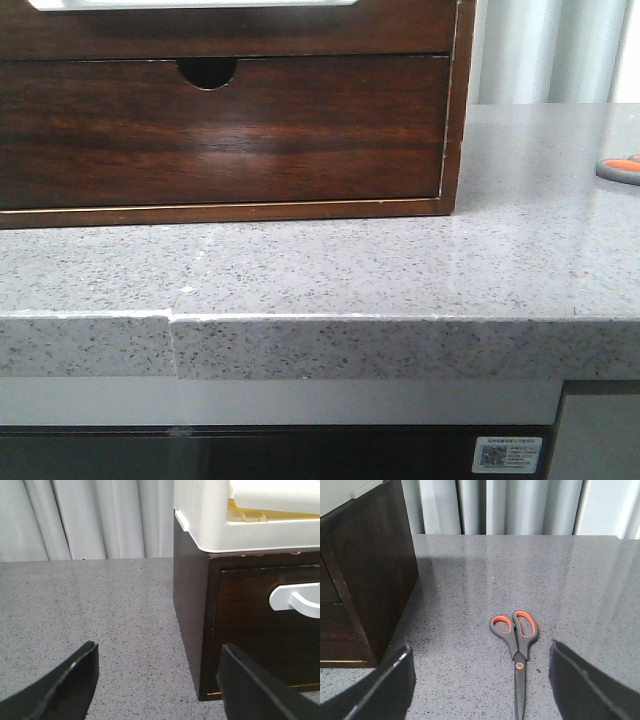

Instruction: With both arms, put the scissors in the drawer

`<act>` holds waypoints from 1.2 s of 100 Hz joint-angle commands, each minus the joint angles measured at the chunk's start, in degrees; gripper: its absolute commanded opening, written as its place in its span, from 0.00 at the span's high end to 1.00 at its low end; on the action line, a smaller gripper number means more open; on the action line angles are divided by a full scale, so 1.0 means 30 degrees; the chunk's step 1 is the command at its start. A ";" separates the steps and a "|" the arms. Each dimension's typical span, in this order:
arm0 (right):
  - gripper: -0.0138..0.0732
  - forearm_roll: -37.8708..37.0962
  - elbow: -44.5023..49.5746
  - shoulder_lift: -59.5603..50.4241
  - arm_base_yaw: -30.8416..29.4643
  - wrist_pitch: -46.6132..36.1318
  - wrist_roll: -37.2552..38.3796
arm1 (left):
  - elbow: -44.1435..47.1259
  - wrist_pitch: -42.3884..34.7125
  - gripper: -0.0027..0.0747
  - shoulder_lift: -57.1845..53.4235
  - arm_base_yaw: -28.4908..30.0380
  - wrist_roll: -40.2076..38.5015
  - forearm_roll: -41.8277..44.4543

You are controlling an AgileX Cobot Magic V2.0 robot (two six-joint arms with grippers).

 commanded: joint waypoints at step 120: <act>0.26 -0.0177 -0.0677 0.0258 -0.0071 -0.1723 -0.0056 | -0.0658 0.2884 0.33 0.9878 0.0029 0.8479 -3.0823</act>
